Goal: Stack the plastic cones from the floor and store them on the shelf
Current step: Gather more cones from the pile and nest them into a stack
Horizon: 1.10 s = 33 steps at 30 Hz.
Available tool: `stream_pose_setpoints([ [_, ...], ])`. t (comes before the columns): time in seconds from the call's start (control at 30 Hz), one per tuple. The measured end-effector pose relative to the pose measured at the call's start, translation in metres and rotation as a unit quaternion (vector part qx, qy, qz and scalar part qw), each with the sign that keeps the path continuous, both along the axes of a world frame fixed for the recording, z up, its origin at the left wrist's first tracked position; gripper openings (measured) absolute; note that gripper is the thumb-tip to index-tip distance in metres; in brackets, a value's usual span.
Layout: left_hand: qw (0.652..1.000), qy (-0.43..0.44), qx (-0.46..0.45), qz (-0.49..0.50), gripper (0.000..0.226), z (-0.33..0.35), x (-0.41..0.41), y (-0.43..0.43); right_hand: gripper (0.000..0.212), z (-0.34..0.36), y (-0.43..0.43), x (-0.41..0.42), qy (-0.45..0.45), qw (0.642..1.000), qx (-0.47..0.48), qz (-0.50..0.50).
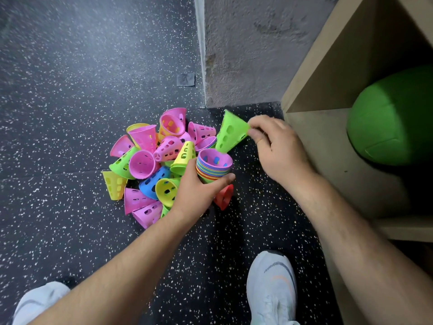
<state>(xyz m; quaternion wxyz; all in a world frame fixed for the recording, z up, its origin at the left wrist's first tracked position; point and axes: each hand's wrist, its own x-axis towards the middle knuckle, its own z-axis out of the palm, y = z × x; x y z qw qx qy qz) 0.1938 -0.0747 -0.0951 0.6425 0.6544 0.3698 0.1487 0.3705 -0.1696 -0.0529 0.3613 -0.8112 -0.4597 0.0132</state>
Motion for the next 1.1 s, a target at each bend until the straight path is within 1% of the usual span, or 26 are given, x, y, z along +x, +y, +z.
stream_pose_setpoints([
  [0.07,1.0,0.008,0.012,0.013,0.057,0.0,0.005,0.007,0.015,0.0,0.002,-0.012,-0.015,0.997,-0.02,0.068],
  [0.1,1.0,0.01,0.013,0.016,0.057,-0.002,0.007,0.011,0.018,-0.002,0.002,-0.018,0.008,0.995,-0.041,0.094],
  [0.13,1.0,0.011,0.01,0.019,0.056,-0.002,0.009,0.013,0.021,-0.005,0.002,-0.023,0.051,0.991,-0.065,0.108],
  [0.2,1.0,0.013,0.008,0.018,0.056,-0.003,0.012,0.017,0.023,-0.011,0.004,-0.025,0.143,0.981,-0.076,0.109],
  [0.27,1.0,0.017,0.008,0.014,0.057,-0.002,0.014,0.019,0.023,-0.023,0.011,-0.016,0.185,0.979,-0.042,0.072],
  [0.33,0.999,0.028,0.007,0.015,0.057,-0.004,0.017,0.021,0.021,-0.036,0.02,-0.001,0.178,0.984,-0.028,0.01],
  [0.37,0.999,0.032,0.005,0.014,0.057,-0.004,0.018,0.022,0.02,-0.045,0.025,0.007,0.167,0.985,-0.037,-0.016],
  [0.43,0.999,0.037,0.004,0.014,0.057,-0.004,0.02,0.023,0.022,-0.064,0.035,0.02,0.146,0.984,-0.085,-0.049],
  [0.53,0.999,0.035,0.011,0.02,0.057,-0.002,0.021,0.024,0.033,-0.085,0.052,0.031,0.12,0.974,-0.185,-0.041],
  [0.6,0.999,0.033,0.008,0.019,0.057,-0.001,0.019,0.023,0.034,-0.091,0.063,0.033,0.129,0.97,-0.204,-0.034],
  [0.67,0.999,0.031,0.003,0.02,0.054,-0.002,0.016,0.023,0.027,-0.094,0.071,0.035,0.143,0.971,-0.187,-0.05],
  [0.73,0.999,0.034,0.004,0.022,0.053,-0.005,0.012,0.022,0.025,-0.096,0.075,0.034,0.163,0.966,-0.183,-0.083],
  [0.77,0.999,0.035,0.006,0.022,0.055,-0.006,0.01,0.021,0.025,-0.097,0.075,0.033,0.175,0.963,-0.183,-0.094],
  [0.83,0.999,0.038,0.01,0.02,0.06,-0.007,0.007,0.018,0.019,-0.098,0.068,0.032,0.192,0.962,-0.166,-0.105],
  [0.87,0.999,0.039,0.009,0.019,0.058,-0.007,0.005,0.018,0.016,-0.097,0.063,0.031,0.189,0.964,-0.149,-0.11],
  [0.97,0.999,0.038,0.0,0.019,0.051,-0.009,0.001,0.018,0.018,-0.082,0.048,0.03,0.149,0.978,-0.084,-0.122],
  [1.1,0.999,0.037,0.002,0.021,0.054,-0.008,-0.004,0.018,0.019,-0.044,0.034,0.019,0.133,0.985,0.045,-0.104],
])
